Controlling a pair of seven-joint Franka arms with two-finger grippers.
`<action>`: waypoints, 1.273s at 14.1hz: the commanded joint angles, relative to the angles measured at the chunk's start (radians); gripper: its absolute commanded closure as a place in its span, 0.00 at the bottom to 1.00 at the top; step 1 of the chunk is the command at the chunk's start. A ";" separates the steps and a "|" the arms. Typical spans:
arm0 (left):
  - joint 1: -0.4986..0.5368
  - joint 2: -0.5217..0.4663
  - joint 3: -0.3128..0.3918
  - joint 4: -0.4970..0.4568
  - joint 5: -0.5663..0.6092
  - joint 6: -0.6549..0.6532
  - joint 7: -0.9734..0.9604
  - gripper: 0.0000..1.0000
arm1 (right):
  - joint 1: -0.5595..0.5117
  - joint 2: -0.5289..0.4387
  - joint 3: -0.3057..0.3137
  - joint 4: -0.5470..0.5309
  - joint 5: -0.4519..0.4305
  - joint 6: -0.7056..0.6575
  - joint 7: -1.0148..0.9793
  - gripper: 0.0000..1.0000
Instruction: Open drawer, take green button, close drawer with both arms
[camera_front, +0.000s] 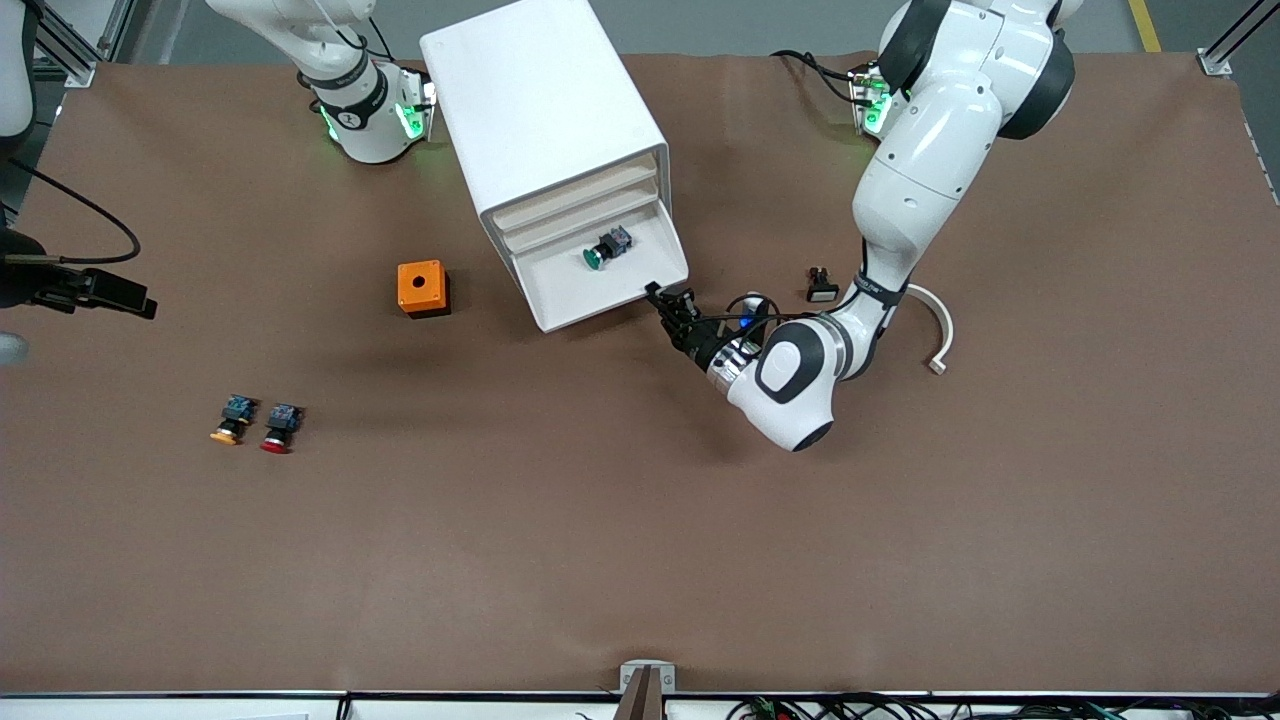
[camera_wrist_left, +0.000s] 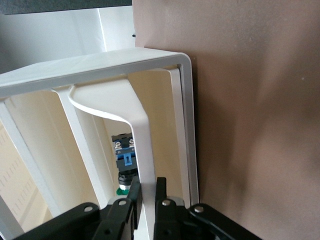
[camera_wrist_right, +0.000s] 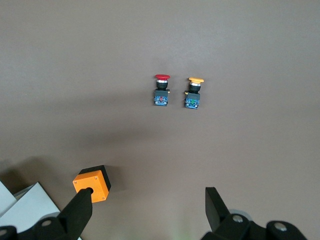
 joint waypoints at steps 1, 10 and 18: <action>0.006 -0.002 0.002 0.000 -0.019 -0.004 0.021 0.93 | -0.001 0.003 0.006 0.025 -0.007 -0.010 0.011 0.00; 0.058 -0.002 0.012 0.006 -0.021 0.004 0.016 0.92 | 0.031 0.003 0.014 0.027 0.014 -0.010 0.172 0.00; 0.072 -0.005 0.012 0.014 -0.019 0.011 0.022 0.37 | 0.096 0.002 0.014 0.027 0.030 -0.019 0.315 0.00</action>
